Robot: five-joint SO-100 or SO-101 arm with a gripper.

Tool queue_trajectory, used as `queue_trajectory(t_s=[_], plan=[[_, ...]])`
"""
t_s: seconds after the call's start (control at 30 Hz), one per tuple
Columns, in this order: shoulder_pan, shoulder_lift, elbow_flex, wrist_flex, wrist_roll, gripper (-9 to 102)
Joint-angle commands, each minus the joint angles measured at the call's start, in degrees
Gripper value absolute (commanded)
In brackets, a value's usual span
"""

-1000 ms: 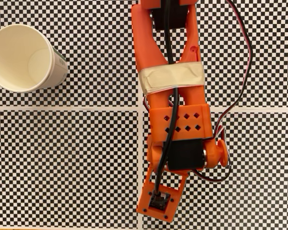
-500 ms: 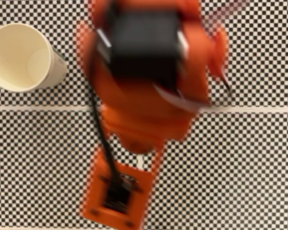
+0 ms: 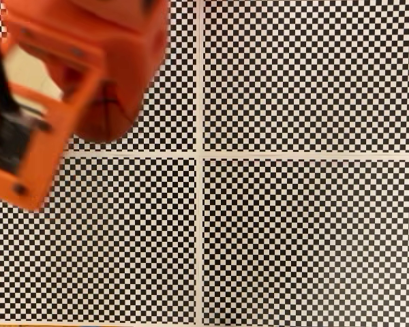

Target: Grasp basketball and place into cup.

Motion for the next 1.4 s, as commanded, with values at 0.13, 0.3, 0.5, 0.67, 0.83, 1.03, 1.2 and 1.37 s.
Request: queue_trajectory(t_s=[0.13, 0.3, 0.5, 0.67, 0.83, 1.03, 1.2, 1.37], plan=[[6.42, 3.34, 0.44, -2.11, -0.26, 10], [9.14, 3.43, 0.7, -4.48, 0.88, 11], [12.04, 3.78, 3.87, -8.79, 0.79, 13], [15.73, 4.22, 4.83, -10.28, -0.88, 11], [19.51, 4.22, 5.1, -10.99, -3.16, 11], [22.15, 4.13, 7.12, -13.71, -4.57, 12], [22.5, 3.6, 7.56, -14.15, -5.1, 13], [21.62, 3.34, 8.0, -14.24, -4.66, 14]])
